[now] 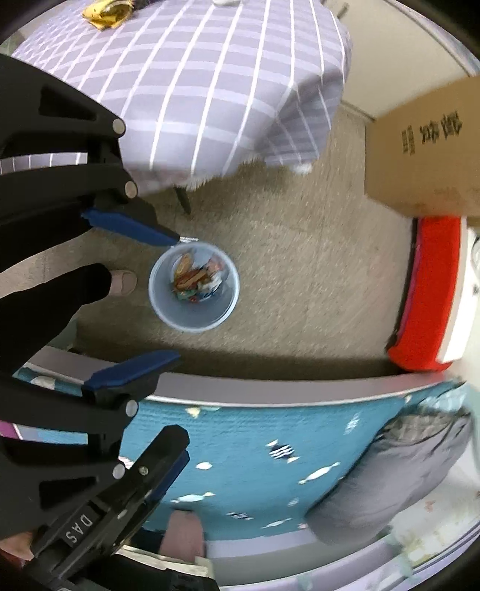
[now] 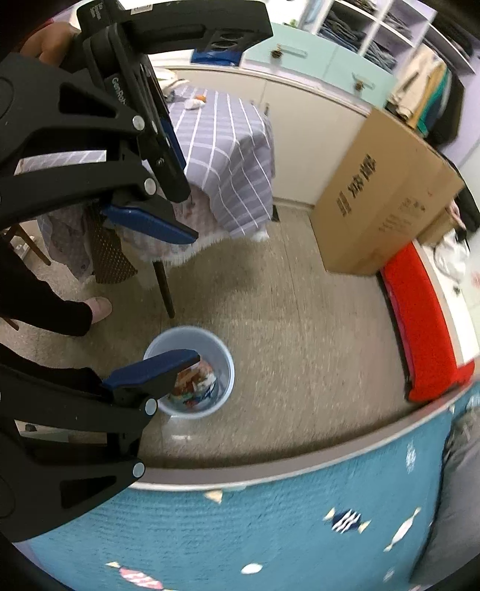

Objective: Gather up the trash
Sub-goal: 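Move both tools back to the table, then grasp the small white dropper bottle with the left tool while the right grasps the orange cap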

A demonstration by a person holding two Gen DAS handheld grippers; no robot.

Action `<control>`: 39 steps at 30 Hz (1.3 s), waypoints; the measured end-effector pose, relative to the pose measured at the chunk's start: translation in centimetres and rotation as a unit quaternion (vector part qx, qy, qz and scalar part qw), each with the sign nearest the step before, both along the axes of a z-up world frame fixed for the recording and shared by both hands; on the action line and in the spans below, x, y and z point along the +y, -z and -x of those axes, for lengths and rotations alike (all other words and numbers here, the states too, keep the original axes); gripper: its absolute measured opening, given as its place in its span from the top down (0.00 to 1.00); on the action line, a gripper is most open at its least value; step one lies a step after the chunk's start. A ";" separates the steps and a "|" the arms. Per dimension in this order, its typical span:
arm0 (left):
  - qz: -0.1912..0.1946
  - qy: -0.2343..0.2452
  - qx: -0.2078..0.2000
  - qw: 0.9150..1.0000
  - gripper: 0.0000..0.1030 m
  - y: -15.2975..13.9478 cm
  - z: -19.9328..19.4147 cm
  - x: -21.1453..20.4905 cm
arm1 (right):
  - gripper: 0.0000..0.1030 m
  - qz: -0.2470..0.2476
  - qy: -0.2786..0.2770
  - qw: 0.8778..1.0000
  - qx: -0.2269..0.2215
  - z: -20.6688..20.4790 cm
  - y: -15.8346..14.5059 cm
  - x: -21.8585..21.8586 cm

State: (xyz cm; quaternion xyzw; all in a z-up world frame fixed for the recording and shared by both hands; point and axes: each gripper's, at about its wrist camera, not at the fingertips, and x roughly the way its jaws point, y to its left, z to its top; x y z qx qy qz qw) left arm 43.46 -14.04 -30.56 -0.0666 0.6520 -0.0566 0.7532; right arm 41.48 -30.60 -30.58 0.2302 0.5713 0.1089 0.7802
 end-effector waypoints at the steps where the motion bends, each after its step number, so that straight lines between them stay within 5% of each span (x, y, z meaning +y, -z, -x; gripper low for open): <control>1: -0.001 -0.010 -0.004 1.000 0.43 -0.4 0.1 1.0 | 0.43 -0.001 -0.009 1.000 -0.004 -0.3 -0.3 1.1; 11: -0.033 -0.144 -0.054 0.988 0.42 -4.7 2.5 16.9 | 0.43 -0.012 -0.106 0.994 -0.030 -1.7 -2.4 14.8; 20: -0.053 -0.218 -0.051 0.973 0.42 -4.3 3.8 29.4 | 0.43 -0.015 -0.156 0.987 -0.042 -2.5 -2.3 26.7; 32: -0.029 -0.200 -0.023 0.979 0.43 -0.7 -0.3 35.6 | 0.43 -0.009 -0.147 0.988 -0.040 -4.0 -1.3 34.4; 39: -0.019 -0.179 0.007 0.984 0.73 1.5 -2.1 36.3 | 0.43 0.005 -0.141 0.989 -0.036 -4.9 -1.1 36.0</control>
